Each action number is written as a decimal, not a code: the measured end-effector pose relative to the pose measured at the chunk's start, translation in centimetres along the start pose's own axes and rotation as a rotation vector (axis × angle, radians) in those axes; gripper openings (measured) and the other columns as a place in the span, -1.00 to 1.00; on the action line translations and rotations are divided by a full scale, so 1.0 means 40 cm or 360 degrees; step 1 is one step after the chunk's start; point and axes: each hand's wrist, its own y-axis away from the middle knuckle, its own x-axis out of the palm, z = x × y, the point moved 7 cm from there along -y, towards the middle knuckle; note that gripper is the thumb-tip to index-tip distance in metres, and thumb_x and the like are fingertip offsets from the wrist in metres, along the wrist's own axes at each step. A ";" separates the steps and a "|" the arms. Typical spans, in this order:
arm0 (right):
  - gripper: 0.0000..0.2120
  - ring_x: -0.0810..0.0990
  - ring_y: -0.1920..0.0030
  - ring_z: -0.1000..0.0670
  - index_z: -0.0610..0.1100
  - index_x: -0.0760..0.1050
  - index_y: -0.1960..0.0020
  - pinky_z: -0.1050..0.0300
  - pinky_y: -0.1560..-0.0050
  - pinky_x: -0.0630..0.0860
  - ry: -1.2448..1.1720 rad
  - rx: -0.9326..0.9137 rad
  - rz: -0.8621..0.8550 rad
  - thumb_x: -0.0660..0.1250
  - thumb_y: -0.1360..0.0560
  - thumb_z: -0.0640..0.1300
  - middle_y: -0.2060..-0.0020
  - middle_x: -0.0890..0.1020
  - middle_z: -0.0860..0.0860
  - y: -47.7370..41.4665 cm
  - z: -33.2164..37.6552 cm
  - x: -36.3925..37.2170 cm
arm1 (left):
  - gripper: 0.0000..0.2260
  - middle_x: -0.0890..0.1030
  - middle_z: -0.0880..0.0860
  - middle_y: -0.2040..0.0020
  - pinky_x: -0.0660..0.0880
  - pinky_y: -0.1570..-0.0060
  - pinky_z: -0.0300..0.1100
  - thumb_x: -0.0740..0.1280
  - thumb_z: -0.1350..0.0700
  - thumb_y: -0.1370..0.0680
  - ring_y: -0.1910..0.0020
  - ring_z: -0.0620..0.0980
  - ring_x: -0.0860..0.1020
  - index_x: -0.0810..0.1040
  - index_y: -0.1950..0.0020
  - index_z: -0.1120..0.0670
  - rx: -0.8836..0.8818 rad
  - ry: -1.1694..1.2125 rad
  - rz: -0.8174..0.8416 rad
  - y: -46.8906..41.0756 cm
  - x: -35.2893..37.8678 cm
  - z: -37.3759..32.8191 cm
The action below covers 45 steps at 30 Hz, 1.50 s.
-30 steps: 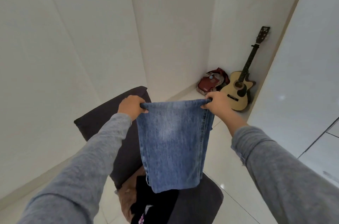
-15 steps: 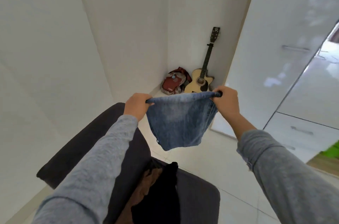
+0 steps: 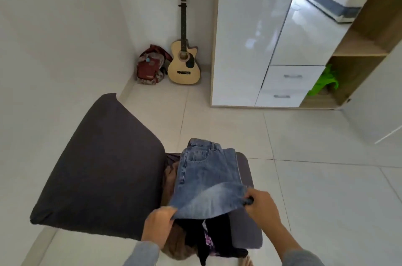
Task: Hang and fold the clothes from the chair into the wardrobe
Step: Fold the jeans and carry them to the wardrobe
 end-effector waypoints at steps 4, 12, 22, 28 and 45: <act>-0.76 0.47 0.39 0.07 -0.02 0.38 0.35 0.09 0.28 0.51 0.0024 0.0153 0.0254 0.33 -0.34 -0.31 0.41 0.52 0.06 0.080 -0.127 0.140 | -0.66 0.61 -0.15 0.37 0.42 0.47 -0.35 0.56 0.16 -0.05 0.45 -0.15 0.57 0.60 0.26 -0.07 -0.0033 -0.0087 0.0306 0.072 0.143 0.082; -0.80 0.44 0.37 -0.06 -0.12 0.43 0.31 0.04 0.32 0.43 -0.0352 0.0118 0.0003 0.34 -0.37 -0.37 0.40 0.53 -0.08 -0.066 -0.073 0.078 | -0.90 0.62 0.05 0.15 0.49 0.11 -0.11 0.44 0.28 -0.42 0.16 0.07 0.58 0.63 0.09 0.16 -0.0100 0.0294 0.0032 -0.139 0.021 0.035; -0.85 0.53 0.04 -0.04 -0.09 0.50 -0.04 -0.09 -0.13 0.45 -0.0427 0.0101 -0.0340 0.29 -0.49 -0.24 0.09 0.55 0.05 -0.528 -0.002 0.088 | -0.88 0.63 0.11 0.09 0.48 -0.04 0.04 0.41 0.23 -0.46 0.07 0.12 0.55 0.63 0.01 0.16 -0.0233 0.0110 -0.0394 -0.573 -0.003 0.046; -0.72 0.44 -0.21 -0.08 -0.08 0.47 -0.21 -0.05 -0.23 0.23 -0.0098 0.0143 -0.0422 0.28 -0.50 -0.23 -0.16 0.52 -0.03 -0.710 -0.068 0.220 | -0.87 0.63 0.10 -0.01 0.38 -0.21 0.10 0.36 0.21 -0.50 -0.07 0.12 0.54 0.61 -0.04 0.15 -0.0393 0.0007 -0.0508 -0.706 0.145 0.132; -0.50 0.12 -0.50 0.02 0.01 0.18 -0.50 -0.27 -0.45 -0.10 0.0578 -0.0389 -0.0279 -0.08 -0.59 0.07 -0.49 0.22 0.04 -0.690 -0.110 0.504 | -0.47 0.10 0.02 -0.54 -0.11 -0.47 0.14 -0.14 -0.17 -0.62 -0.53 -0.03 0.00 0.10 -0.53 0.03 -0.0140 -0.0231 -0.0188 -0.659 0.472 0.198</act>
